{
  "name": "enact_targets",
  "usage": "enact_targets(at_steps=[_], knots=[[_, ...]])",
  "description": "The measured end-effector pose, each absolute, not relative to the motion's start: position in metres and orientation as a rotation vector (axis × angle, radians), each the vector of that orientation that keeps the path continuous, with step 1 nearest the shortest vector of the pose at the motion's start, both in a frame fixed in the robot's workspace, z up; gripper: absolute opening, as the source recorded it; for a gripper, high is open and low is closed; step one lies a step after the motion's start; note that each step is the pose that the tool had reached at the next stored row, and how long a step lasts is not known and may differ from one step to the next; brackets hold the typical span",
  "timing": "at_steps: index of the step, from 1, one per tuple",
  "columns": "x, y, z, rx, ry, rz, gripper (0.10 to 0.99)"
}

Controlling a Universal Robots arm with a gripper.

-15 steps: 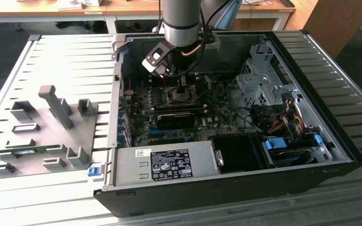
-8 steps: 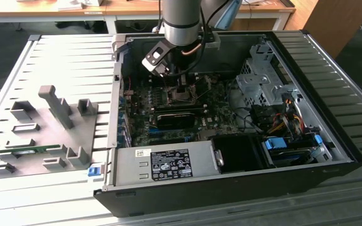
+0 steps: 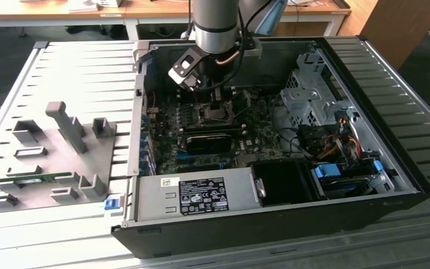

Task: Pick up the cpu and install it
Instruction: 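Close the cpu cover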

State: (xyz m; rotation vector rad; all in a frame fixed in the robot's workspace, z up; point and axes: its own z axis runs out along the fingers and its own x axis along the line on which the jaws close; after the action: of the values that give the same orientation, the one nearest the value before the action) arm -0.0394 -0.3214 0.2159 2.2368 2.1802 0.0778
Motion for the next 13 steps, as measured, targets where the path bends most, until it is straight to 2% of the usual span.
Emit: enact_targets(at_steps=[13], knots=[[-0.0394, -0.3214, 0.2207, 2.238, 2.179, 0.078, 0.106]])
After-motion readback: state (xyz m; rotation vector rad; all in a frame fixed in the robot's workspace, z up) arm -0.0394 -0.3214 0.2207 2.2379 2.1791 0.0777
